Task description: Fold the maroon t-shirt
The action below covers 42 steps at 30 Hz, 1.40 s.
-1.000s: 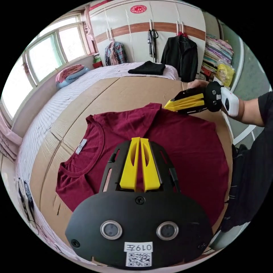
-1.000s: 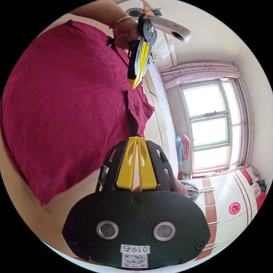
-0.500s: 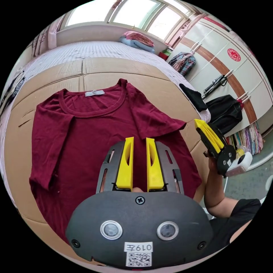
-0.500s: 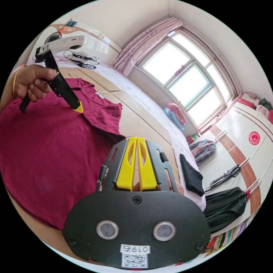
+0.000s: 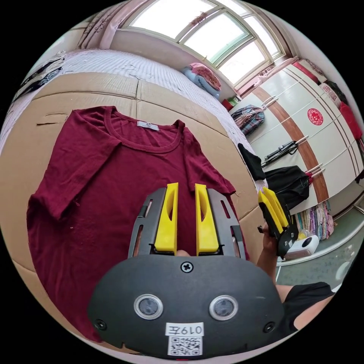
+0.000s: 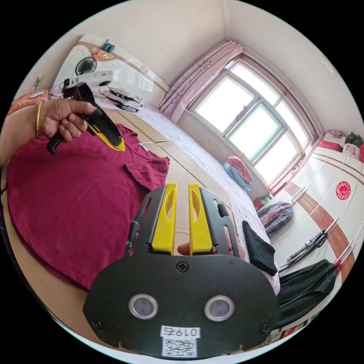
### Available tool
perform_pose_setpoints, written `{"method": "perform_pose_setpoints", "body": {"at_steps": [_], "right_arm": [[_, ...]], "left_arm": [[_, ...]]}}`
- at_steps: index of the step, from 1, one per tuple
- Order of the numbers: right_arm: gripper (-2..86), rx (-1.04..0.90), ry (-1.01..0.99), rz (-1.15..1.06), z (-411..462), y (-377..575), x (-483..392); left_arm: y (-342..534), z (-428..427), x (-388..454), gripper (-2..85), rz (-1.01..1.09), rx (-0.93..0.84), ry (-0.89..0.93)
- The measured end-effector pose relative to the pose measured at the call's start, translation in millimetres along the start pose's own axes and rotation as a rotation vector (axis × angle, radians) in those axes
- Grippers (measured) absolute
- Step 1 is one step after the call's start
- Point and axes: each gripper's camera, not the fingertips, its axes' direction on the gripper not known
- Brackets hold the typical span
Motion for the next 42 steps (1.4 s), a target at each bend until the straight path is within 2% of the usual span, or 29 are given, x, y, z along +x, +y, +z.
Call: {"method": "perform_pose_setpoints", "body": {"at_steps": [3, 8, 13, 23, 31, 38, 42], "right_arm": [[5.1, -0.027, -0.007, -0.053, 0, -7, 1], [5.9, -0.163, 0.044, -0.356, 16, -17, -25], [9.0, -0.229, 0.022, -0.501, 22, -25, -32], [7.8, -0.214, -0.016, -0.548, 7, -65, -8], [-0.2, -0.211, 0.016, -0.572, -10, -95, 20], [2.1, -0.237, -0.033, -0.599, -22, -125, 54], [4.8, -0.24, -0.1, -0.565, -35, -142, 89]], "left_arm": [[-3, 16, 5, 7.1, 0.007, -0.038, -0.01], [-12, 36, 14, 7.9, 0.011, -0.066, -0.028], [-23, 52, 15, 7.9, -0.018, -0.089, -0.072], [-49, 82, 24, 2.6, 0.004, -0.108, -0.087], [-81, 85, 24, 1.5, 0.073, -0.078, -0.061], [-107, 116, 25, 1.2, 0.104, -0.171, -0.108], [-122, 128, 25, 1.3, 0.114, -0.165, -0.101]]}}
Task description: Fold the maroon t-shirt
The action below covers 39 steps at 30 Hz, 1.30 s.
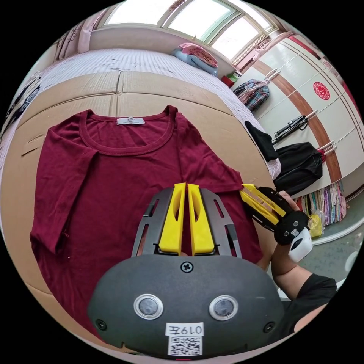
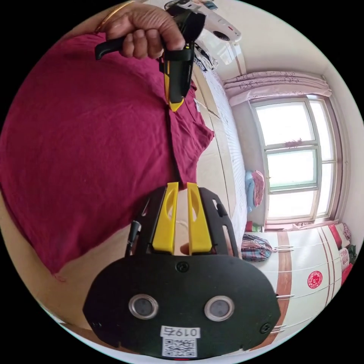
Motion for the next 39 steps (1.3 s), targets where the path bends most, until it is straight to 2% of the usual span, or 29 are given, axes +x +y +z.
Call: {"method": "perform_pose_setpoints", "body": {"at_steps": [5, 11, 18, 23, 28, 32, 34, 39], "right_arm": [[4.2, 0.055, -0.188, 0.196, -24, 30, 83], [-0.6, 0.048, -0.261, 0.516, -22, 44, 182], [1.2, 0.067, -0.467, 0.713, -5, 48, 284], [4.4, 0.129, -0.752, 0.788, 8, 70, 350], [3.4, 0.175, -0.781, 0.857, 2, 87, 405], [5.4, 0.243, -0.937, 0.917, 9, 104, 455], [6.3, 0.25, -0.988, 0.928, 13, 108, 472], [7.8, 0.229, -1.046, 0.941, 20, 112, 517]], "left_arm": [[-25, 6, 2, 1.2, 0.029, -0.015, -0.041], [-58, 19, -2, 0.8, 0.019, -0.01, -0.027], [-105, 21, -18, 1.0, -0.027, 0.023, -0.043], [-162, 22, -22, 1.5, 0.018, 0.101, 0.029], [-266, 36, -32, 2.8, 0.074, 0.159, 0.077], [-373, 77, -46, 5.8, 0.123, -0.029, 0.257], [-412, 95, -47, 6.5, 0.154, -0.118, 0.289], [-500, 144, -23, 6.6, 0.259, -0.343, 0.16]]}}
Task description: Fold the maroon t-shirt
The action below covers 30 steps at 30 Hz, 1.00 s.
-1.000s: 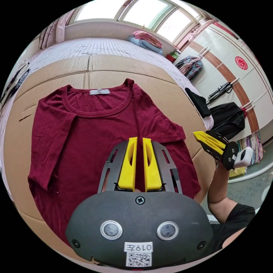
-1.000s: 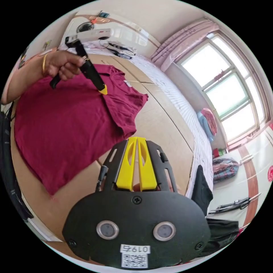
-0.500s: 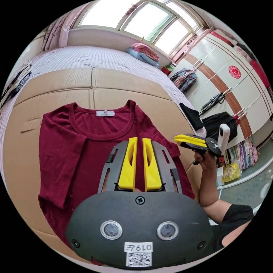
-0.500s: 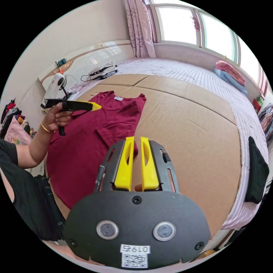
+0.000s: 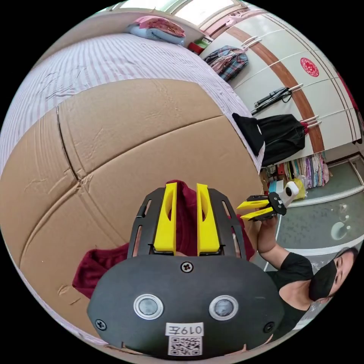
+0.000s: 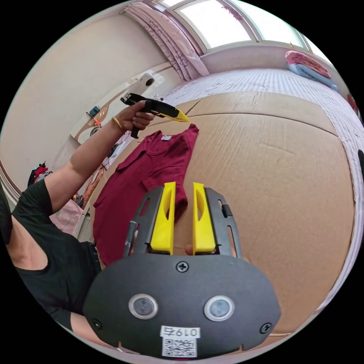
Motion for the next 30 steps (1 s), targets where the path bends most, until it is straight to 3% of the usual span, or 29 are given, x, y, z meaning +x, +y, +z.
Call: {"method": "perform_pose_setpoints", "body": {"at_steps": [6, 14, 30], "right_arm": [[8.9, -0.07, 0.027, 0.015, -28, -44, 3], [9.0, -0.161, 0.077, -0.019, -59, -141, 0], [10.9, -0.258, -0.161, 0.018, -16, -297, 28]], "left_arm": [[-79, 26, 12, 5.9, 0.063, -0.199, -0.117], [-155, 48, 17, 3.6, 0.086, -0.297, -0.181], [-252, 64, -21, 1.5, 0.075, -0.341, -0.156]]}}
